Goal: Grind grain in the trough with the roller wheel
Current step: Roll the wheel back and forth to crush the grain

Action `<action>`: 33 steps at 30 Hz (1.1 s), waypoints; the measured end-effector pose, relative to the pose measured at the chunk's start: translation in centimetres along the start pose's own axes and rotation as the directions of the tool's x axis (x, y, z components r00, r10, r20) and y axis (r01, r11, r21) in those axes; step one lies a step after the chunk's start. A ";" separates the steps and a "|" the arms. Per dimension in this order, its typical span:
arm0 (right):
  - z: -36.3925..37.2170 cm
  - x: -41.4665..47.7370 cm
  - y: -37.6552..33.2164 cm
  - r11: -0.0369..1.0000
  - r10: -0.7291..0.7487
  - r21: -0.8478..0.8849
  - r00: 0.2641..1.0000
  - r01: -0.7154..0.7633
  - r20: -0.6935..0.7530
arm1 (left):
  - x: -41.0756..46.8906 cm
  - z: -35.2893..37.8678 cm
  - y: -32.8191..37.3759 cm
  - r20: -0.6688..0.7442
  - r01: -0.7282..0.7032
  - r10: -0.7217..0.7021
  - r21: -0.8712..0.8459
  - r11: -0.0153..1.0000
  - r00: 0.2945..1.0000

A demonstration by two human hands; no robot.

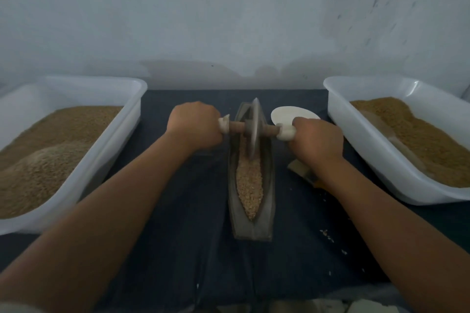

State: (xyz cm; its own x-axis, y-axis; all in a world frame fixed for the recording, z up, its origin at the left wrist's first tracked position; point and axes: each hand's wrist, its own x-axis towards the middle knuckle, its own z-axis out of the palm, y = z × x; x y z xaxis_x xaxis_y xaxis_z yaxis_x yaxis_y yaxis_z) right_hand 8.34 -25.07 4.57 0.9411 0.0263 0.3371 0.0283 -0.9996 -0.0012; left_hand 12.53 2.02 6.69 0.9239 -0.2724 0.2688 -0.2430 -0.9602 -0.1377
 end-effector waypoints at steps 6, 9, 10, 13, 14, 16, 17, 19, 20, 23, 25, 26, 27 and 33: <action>-0.9 -6.9 1.4 0.981 -0.180 -0.095 0.979 0.170 -0.097 | -8.7 0.3 -1.0 -0.041 -0.149 0.150 0.028 0.988 0.988; -0.7 -7.4 1.7 0.979 -0.199 -0.075 0.974 0.191 -0.110 | -9.2 1.0 -1.5 -0.140 -0.159 0.162 0.032 0.987 0.977; -0.5 -6.4 1.6 0.984 -0.173 -0.068 0.980 0.167 -0.100 | -8.3 1.2 -1.4 -0.107 -0.134 0.135 0.020 0.991 0.985; -0.1 -2.0 0.8 0.991 -0.110 -0.092 0.986 0.099 -0.123 | -3.1 1.6 -0.8 0.033 0.000 0.001 -0.047 0.999 0.999; -0.2 -0.6 0.4 0.992 -0.102 -0.091 0.987 0.092 -0.123 | -1.6 1.6 -0.7 0.064 0.036 -0.031 -0.074 0.997 0.997; -1.0 1.0 -0.3 0.992 -0.087 -0.096 0.993 0.079 -0.081 | -0.4 1.6 -0.6 0.080 0.071 -0.061 -0.122 0.990 0.995; -1.3 1.1 -0.4 0.991 -0.087 -0.107 0.994 0.081 -0.059 | -0.8 1.6 -0.5 0.079 0.071 -0.061 -0.129 0.989 0.995; -1.9 -0.5 -0.3 0.986 -0.112 -0.129 0.993 0.106 -0.038 | -3.1 1.7 -0.8 0.051 0.045 -0.039 -0.126 0.991 0.998; -2.1 -2.0 0.0 0.982 -0.143 -0.135 0.988 0.134 -0.058 | -4.9 1.8 -0.9 0.008 0.016 -0.015 -0.115 0.993 1.000; -2.4 -6.7 0.8 0.969 -0.220 -0.133 0.971 0.206 -0.096 | -10.0 2.0 -1.3 -0.111 -0.075 0.067 -0.067 0.995 0.992; -2.2 -7.2 1.2 0.971 -0.213 -0.129 0.974 0.203 -0.072 | -10.7 2.4 -1.4 -0.146 -0.079 0.068 -0.072 0.994 0.987; -2.0 -6.6 1.1 0.974 -0.198 -0.131 0.977 0.186 -0.078 | -10.2 2.5 -1.4 -0.123 -0.065 0.055 -0.081 0.995 0.991; -1.7 -5.6 1.0 0.978 -0.177 -0.132 0.980 0.164 -0.094 | -9.1 2.4 -1.1 -0.081 -0.036 0.028 -0.095 0.995 0.996; -1.2 0.7 -0.4 0.992 -0.084 -0.105 0.993 0.076 -0.077 | -0.9 1.0 -0.1 0.083 0.105 -0.092 -0.168 0.980 0.992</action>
State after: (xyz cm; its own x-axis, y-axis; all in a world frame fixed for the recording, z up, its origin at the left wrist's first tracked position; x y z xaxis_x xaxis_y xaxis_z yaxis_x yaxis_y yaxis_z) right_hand 8.55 -24.64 5.93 0.9066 0.1096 0.4075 0.0645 -0.9903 0.1229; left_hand 12.02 2.47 5.47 0.9637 -0.1764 0.2003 -0.1905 -0.9802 0.0531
